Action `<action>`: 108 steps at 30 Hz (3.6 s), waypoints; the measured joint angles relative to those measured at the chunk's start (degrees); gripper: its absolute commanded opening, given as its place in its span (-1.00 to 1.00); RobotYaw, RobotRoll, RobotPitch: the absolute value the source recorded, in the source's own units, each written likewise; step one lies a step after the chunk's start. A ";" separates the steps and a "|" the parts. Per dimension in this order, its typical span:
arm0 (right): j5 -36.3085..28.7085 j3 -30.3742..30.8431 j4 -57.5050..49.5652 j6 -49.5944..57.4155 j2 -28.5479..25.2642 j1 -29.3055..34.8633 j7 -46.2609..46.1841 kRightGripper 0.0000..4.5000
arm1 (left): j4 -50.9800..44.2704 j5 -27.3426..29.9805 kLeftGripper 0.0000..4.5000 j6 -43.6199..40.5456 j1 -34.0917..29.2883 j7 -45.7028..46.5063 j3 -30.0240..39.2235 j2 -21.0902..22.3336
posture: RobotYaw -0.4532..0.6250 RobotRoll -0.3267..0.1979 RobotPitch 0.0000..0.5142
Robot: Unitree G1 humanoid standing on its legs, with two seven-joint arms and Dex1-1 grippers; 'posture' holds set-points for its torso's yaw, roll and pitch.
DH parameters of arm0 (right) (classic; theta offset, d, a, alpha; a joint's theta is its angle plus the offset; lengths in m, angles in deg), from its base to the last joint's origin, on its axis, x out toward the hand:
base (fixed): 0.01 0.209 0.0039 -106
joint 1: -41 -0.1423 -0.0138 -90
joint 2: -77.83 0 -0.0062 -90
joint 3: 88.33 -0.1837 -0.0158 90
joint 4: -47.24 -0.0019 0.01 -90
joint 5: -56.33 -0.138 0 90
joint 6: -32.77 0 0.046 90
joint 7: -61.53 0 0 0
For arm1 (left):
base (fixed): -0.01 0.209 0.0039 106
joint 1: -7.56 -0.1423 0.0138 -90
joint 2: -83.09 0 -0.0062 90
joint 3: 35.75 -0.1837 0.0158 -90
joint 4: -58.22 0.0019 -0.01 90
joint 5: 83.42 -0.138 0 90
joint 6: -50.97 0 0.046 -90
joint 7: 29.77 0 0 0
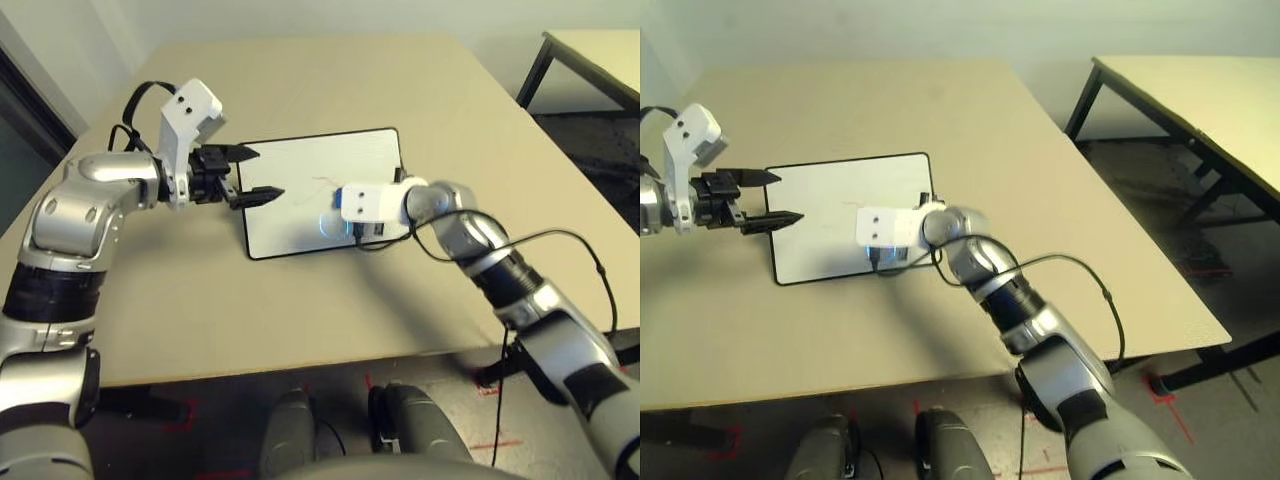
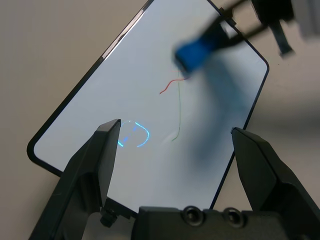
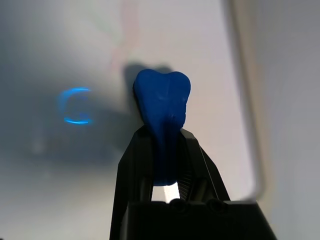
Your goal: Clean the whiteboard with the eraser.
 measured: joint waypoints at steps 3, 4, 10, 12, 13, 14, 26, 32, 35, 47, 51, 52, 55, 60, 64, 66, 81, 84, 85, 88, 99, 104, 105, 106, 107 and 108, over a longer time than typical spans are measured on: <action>-0.02 -0.14 3.25 -2.38 0.68 -1.12 -1.14 -0.73 | -0.21 0.06 1.00 -0.10 -0.23 -0.17 0.01 0.19 | -0.04 0.25 -0.68; -0.03 -0.16 3.42 -2.76 0.71 -1.21 -1.20 -0.73 | -0.36 0.08 1.00 -0.15 -0.32 -0.20 0.01 0.19 | -0.04 0.25 -0.67; 0.00 0.64 -11.67 0.75 -1.07 9.25 4.04 -0.73 | -1.47 0.39 1.00 -1.27 -1.20 -0.31 0.63 0.85 | -0.04 0.25 -0.65; 0.08 2.17 -16.32 2.53 -1.16 12.52 6.44 -0.73 | -1.50 0.40 1.00 -1.58 -1.30 -0.32 0.93 0.96 | -0.04 0.25 -0.64; 0.14 2.63 -17.10 3.08 -1.17 12.91 7.02 -0.73 | -1.51 0.41 1.00 -1.61 -1.30 -0.32 0.93 0.96 | -0.04 0.25 -0.64; 0.26 2.82 -17.42 3.53 -1.17 12.94 7.37 -0.73 | -1.52 0.40 1.00 -1.64 -1.30 -0.32 0.92 0.96 | -0.04 0.25 -0.64; -0.08 -0.29 0.75 0.02 1.56 -2.09 0.50 -0.73 | -2.10 0.43 1.00 -1.99 -1.74 -0.30 1.05 0.95 | -0.04 0.25 -0.65; -0.06 0.06 -8.78 1.07 0.58 4.79 3.08 -0.73 | -2.77 0.53 1.00 -2.29 -2.38 -0.19 1.68 0.96 | -0.03 0.25 -0.65; 0.03 1.81 -15.79 3.18 0.26 10.28 6.29 -0.73 | -2.90 0.52 1.00 -2.35 -2.72 -0.19 2.01 1.05 | -0.03 0.25 -0.65; -0.05 0.29 -2.51 1.66 1.96 -0.81 1.81 -0.73 | -2.86 0.35 1.00 -2.30 -2.65 -0.30 2.00 1.08 | -0.03 0.25 -0.69; -0.40 -0.13 -1.26 0.55 2.61 -1.44 0.91 -0.73 | -2.88 0.35 1.00 -2.30 -2.66 -0.29 2.00 1.08 | -0.02 0.25 -0.69; -0.40 -0.13 -1.92 0.59 2.57 -1.01 1.01 -0.73 | -2.88 0.34 1.00 -2.30 -2.68 -0.27 2.00 1.08 | -0.02 0.25 -0.68; -0.40 0.38 -8.65 1.55 1.80 4.21 3.62 -0.73 | -2.90 0.35 1.00 -2.33 -2.90 -0.31 2.10 1.34 | -0.02 0.25 -0.67; -0.06 3.14 -17.82 4.31 0.64 11.04 8.11 -0.73 | -2.88 0.36 1.00 -2.34 -3.07 -0.67 2.27 2.53 | -0.02 0.25 -0.66; 0.19 3.19 -15.15 4.26 0.74 8.70 7.87 -0.73 | -2.81 0.35 1.00 -2.33 -3.07 -0.72 2.27 2.57 | -0.03 0.25 -0.67; 0.16 2.87 -10.85 3.44 1.59 5.07 6.38 -0.73 | -2.75 0.34 1.00 -2.33 -3.06 -0.75 2.26 2.60 | -0.03 0.25 -0.67; 0.30 4.82 -19.43 2.60 0.46 12.40 9.41 -0.73 | -2.65 0.37 1.00 -2.71 -3.12 -1.31 2.29 3.63 | -0.02 0.25 -0.63; 0.63 5.52 -20.30 3.24 0.20 12.91 10.19 -0.73 | -2.64 0.37 1.00 -2.73 -3.11 -1.70 2.29 3.95 | -0.02 0.25 -0.63; 0.65 5.51 -19.15 3.17 0.34 12.03 9.95 -0.73 | -2.62 0.35 1.00 -2.74 -3.11 -1.75 2.28 4.00 | -0.02 0.25 -0.63; 0.64 4.96 -12.83 2.03 1.69 6.78 7.33 -0.73 | -2.53 0.29 1.00 -2.73 -3.08 -1.91 2.24 4.15 | -0.02 0.25 -0.64; 0.29 1.19 -3.22 -2.84 3.38 0.38 1.89 -0.73 | -2.46 0.30 1.00 -2.77 -3.11 -2.05 2.23 4.25 | -0.01 0.25 -0.63; 0.59 3.69 -14.89 -0.37 1.64 9.91 6.94 -0.73 | -2.53 0.36 1.00 -2.98 -3.22 -1.91 2.26 4.27 | -0.02 0.25 -0.62; 0.66 4.18 -15.62 -0.06 1.62 10.45 7.49 -0.73 | -2.53 0.37 1.00 -2.98 -3.22 -1.91 2.26 4.27 | -0.02 0.25 -0.63; 0.75 4.55 -15.87 0.30 1.57 10.54 7.92 -0.73 | -2.53 0.39 1.00 -2.98 -3.22 -1.92 2.26 4.27 | -0.02 0.25 -0.63; 0.82 4.62 -15.69 0.42 1.56 10.43 8.02 -0.73 | -2.53 0.40 1.00 -2.98 -3.22 -1.92 2.26 4.27 | -0.02 0.25 -0.63; 0.84 4.65 -14.39 0.44 1.79 9.59 7.93 -0.73 | -2.52 0.38 1.00 -2.99 -3.23 -1.92 2.26 4.28 | -0.02 0.25 -0.64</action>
